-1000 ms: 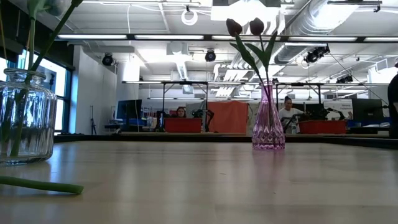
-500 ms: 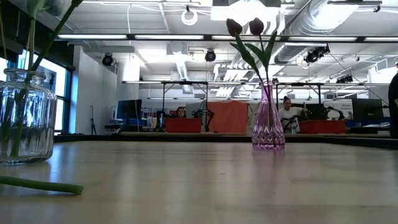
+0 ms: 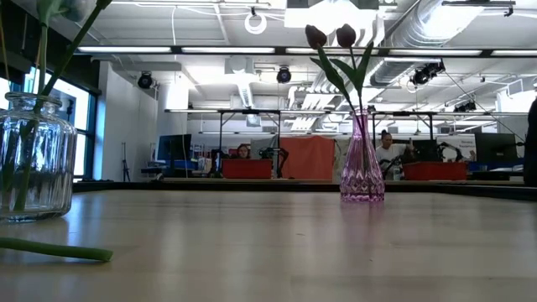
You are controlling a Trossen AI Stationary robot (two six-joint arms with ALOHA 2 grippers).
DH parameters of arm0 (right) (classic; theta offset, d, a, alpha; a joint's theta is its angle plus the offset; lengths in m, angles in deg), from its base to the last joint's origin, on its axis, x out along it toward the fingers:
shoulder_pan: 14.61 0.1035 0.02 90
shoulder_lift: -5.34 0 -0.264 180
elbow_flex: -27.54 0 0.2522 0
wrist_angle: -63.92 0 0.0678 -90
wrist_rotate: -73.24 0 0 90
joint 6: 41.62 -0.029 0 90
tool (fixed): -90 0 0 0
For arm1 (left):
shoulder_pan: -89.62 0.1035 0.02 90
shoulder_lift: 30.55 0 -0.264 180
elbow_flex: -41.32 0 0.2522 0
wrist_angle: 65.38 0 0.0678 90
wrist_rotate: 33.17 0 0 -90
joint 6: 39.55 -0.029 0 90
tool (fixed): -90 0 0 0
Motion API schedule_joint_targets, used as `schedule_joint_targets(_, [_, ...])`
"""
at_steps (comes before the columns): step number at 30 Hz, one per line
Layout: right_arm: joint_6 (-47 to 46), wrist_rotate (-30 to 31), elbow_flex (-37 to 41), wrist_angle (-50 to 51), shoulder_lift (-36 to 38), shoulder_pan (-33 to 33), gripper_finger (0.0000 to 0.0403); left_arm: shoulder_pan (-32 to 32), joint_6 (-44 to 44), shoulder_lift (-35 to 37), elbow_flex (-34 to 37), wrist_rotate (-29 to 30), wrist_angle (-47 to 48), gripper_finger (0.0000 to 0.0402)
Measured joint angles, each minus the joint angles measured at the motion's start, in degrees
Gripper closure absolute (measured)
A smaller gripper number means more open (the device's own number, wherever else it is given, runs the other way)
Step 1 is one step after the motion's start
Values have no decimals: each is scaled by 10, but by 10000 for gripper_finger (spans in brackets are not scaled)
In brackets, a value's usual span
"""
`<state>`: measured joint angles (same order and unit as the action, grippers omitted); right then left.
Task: Sort flowers into vase by color
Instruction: Put the red flower into the purple vase
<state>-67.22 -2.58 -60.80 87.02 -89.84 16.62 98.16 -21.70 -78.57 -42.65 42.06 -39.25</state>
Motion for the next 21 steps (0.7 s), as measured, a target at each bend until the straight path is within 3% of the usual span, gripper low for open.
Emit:
schedule_joint_targets(8, [-27,5,-148,9,-169,16,89,0,6,4,0,-1,77,271])
schedule_joint_targets(21, [-9,-8,-392,146,-405,15,89,0,35,4,0,0,74,271])
